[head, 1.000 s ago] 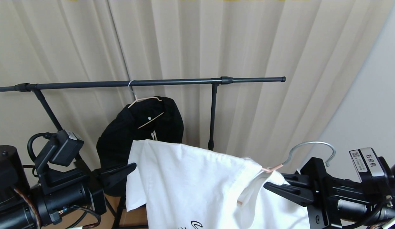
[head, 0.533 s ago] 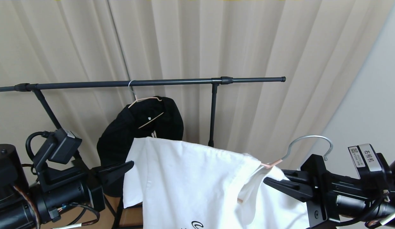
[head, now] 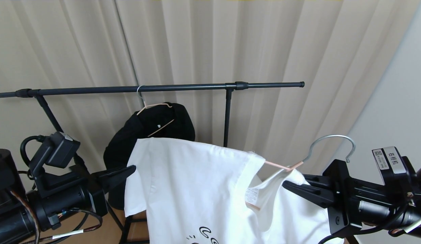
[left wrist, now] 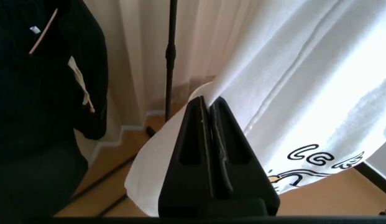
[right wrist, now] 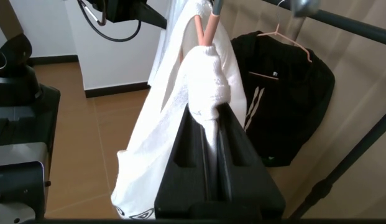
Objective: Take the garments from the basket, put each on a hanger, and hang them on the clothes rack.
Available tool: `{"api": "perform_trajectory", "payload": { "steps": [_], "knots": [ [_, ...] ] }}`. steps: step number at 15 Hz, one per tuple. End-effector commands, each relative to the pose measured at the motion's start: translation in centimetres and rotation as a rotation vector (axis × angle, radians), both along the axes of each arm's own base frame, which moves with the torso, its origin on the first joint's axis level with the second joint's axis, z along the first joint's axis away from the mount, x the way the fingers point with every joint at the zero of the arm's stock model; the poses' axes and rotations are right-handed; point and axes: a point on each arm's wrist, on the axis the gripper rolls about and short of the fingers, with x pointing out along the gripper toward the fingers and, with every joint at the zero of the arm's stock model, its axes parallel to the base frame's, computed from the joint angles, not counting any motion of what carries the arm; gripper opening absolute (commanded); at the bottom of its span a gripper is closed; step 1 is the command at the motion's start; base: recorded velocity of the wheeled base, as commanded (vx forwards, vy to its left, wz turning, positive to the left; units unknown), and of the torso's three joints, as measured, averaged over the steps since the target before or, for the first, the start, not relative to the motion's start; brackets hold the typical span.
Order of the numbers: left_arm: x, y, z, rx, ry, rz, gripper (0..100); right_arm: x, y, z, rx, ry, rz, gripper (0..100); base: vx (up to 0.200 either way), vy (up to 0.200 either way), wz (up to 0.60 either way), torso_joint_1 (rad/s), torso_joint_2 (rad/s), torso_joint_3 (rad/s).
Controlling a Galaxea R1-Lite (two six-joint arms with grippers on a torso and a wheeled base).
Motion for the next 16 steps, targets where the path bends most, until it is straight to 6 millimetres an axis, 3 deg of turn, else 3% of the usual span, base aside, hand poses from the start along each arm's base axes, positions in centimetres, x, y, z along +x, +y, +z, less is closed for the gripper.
{"api": "perform_trajectory", "payload": {
  "steps": [1,16],
  "knots": [
    [0.2,0.3,0.1,-0.002,-0.003,0.016,0,0.2,-0.2,0.0,0.000,0.001,-0.012,0,0.000,0.000,0.00,0.000,0.00,0.000],
    [1.5,1.8,0.0,-0.005,0.013,0.104,0,1.2,-0.8,0.0,0.001,-0.003,-0.056,0,0.000,0.000,0.00,0.000,0.00,0.000]
  ]
}}
